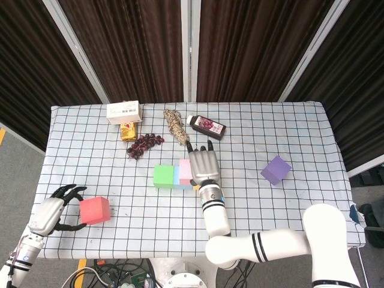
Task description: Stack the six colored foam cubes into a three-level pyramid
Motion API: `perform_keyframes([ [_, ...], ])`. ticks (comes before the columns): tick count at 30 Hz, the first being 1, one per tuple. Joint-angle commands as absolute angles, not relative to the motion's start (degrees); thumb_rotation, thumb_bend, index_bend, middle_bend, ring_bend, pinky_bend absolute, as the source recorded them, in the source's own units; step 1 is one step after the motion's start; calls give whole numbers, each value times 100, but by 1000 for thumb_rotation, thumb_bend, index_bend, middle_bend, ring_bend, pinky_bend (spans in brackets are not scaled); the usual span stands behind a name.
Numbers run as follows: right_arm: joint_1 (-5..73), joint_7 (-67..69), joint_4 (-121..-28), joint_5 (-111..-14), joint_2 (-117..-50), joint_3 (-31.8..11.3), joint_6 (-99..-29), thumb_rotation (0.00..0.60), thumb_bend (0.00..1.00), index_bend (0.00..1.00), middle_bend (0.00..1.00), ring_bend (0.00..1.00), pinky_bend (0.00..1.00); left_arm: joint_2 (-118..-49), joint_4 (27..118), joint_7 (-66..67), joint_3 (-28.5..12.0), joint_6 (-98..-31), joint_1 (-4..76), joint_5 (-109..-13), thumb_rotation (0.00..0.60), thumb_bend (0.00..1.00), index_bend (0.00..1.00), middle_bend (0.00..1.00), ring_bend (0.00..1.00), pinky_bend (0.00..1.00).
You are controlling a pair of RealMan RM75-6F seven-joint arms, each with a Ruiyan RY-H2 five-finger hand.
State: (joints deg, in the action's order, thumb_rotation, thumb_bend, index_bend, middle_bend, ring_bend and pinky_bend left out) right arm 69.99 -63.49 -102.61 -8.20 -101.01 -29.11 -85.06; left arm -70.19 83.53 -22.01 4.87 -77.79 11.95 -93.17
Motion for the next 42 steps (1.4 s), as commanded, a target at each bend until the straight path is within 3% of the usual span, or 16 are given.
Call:
perform_keyframes([
  [1, 6981, -6324, -10281, -799, -10075, -2927, -8457, 600, 55, 0, 270, 149, 0, -7018, 8352, -2205, 481, -7786, 1197, -9318, 600, 17, 182, 431, 125, 145],
  [8, 6899, -6141, -10406, -896, -9948, -2964, -8347, 600, 1, 0, 128, 76, 0, -6952, 8403, -2272, 454, -7827, 1209, -9332, 600, 17, 182, 431, 124, 145],
  [14, 6700, -5895, -10907, -895, -9602, -3065, -8176, 600, 0, 0, 72, 44, 0, -6769, 8534, -2384, 363, -7844, 1300, -9350, 600, 17, 182, 432, 124, 145],
  [20, 6211, -5352, -11760, -1581, -8949, -2975, -8361, 600, 0, 0, 76, 41, 0, -6490, 8816, -2528, 142, -7496, 1685, -9303, 600, 16, 182, 432, 124, 145],
  [30, 4793, -3946, -13169, -2940, -7363, -2649, -8467, 600, 0, 0, 90, 41, 0, -6327, 9467, -2314, -352, -6326, 2654, -8933, 600, 16, 182, 432, 125, 145],
  [42, 3559, -2286, -13226, -4442, -6310, -2006, -7951, 600, 0, 0, 113, 41, 0, -6843, 9810, -1388, -898, -5458, 3490, -8070, 600, 16, 182, 432, 124, 145],
])
